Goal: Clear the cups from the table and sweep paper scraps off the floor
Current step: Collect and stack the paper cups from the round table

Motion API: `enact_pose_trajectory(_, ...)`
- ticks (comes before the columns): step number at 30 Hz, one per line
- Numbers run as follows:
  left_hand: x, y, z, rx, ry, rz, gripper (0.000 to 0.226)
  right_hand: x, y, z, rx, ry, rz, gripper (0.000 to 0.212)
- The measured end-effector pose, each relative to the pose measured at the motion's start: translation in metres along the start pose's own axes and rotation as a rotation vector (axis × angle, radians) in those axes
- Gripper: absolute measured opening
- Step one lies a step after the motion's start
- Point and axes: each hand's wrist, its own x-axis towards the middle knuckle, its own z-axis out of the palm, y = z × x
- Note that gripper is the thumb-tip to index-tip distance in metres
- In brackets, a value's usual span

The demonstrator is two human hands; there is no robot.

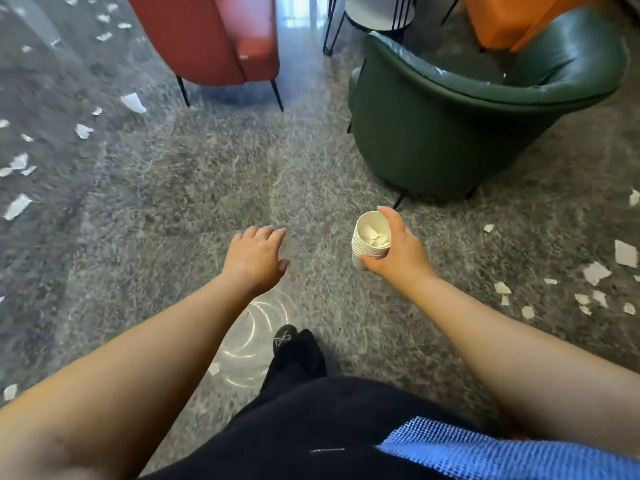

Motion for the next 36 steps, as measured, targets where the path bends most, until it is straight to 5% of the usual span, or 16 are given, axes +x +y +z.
enact_pose_trajectory(10,0.136,-0.106,-0.046,0.028,-0.032,0.062,0.067,0.147,-0.085,0.025,-0.016,0.059,0.042,0.093)
enact_pose_trajectory(36,0.580,-0.246,-0.164,0.126,-0.066,0.107,0.072,0.604,-0.173,-0.006,0.061,0.095,0.070,0.094)
